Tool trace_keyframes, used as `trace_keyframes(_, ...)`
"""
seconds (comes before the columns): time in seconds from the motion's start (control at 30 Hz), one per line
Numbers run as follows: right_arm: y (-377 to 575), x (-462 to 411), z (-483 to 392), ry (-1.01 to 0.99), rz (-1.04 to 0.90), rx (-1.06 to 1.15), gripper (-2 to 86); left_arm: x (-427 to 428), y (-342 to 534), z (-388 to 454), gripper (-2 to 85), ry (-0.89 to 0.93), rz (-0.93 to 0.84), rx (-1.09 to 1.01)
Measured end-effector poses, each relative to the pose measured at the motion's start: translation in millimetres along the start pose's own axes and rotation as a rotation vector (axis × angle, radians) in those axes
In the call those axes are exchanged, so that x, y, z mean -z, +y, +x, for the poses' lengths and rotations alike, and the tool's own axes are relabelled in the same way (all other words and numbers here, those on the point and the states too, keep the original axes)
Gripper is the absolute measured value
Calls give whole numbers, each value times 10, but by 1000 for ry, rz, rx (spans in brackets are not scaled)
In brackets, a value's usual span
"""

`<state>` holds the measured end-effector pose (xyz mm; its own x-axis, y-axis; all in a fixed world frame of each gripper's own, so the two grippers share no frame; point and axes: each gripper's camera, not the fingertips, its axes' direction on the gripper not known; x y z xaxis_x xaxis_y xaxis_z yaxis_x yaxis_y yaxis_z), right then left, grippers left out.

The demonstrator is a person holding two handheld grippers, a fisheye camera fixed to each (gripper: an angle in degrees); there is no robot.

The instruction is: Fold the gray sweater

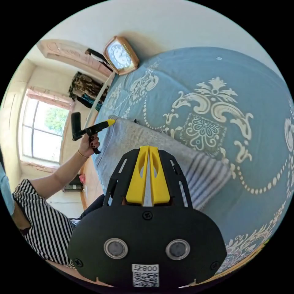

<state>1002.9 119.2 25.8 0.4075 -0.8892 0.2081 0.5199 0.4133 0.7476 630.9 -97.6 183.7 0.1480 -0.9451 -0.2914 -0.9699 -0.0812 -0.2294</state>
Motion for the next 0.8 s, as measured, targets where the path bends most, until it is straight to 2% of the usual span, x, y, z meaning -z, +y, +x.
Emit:
trace_keyframes(0.07, -255, -574, 63, 118, -89, 5, 0, -347, -141, -12, 3, -188, -88, 33)
trace_keyframes(0.13, -330, -892, 226, 137, -129, -1, 0, -576, -170, -124, 2, -237, -160, 53)
trace_keyframes(0.27, -203, -897, 557, 46, -63, -45, 0, -586, -147, -216, 2, -194, -125, 86)
trace_keyframes(0.4, 134, -698, 772, 137, 43, -51, 0, -486, -80, 41, 2, -98, -39, -9)
trace_keyframes(0.5, 313, -808, 1233, 188, 79, -161, 1, -798, -113, 254, 2, -114, -104, -122)
trace_keyframes(0.57, 390, -1007, 1632, 74, 95, -247, 1, -1254, -130, 158, 2, -272, -274, -131)
trace_keyframes(0.63, 428, -1048, 1786, 39, 107, -276, 0, -1255, -144, 25, 2, -210, -230, -87)
trace_keyframes(0.67, 470, -1039, 1781, 46, 130, -255, 0, -1210, -162, -51, 2, -171, -241, -31)
trace_keyframes(0.8, 752, -1047, 1404, 91, 125, -64, 0, -783, 28, -22, 2, -128, -149, -64)
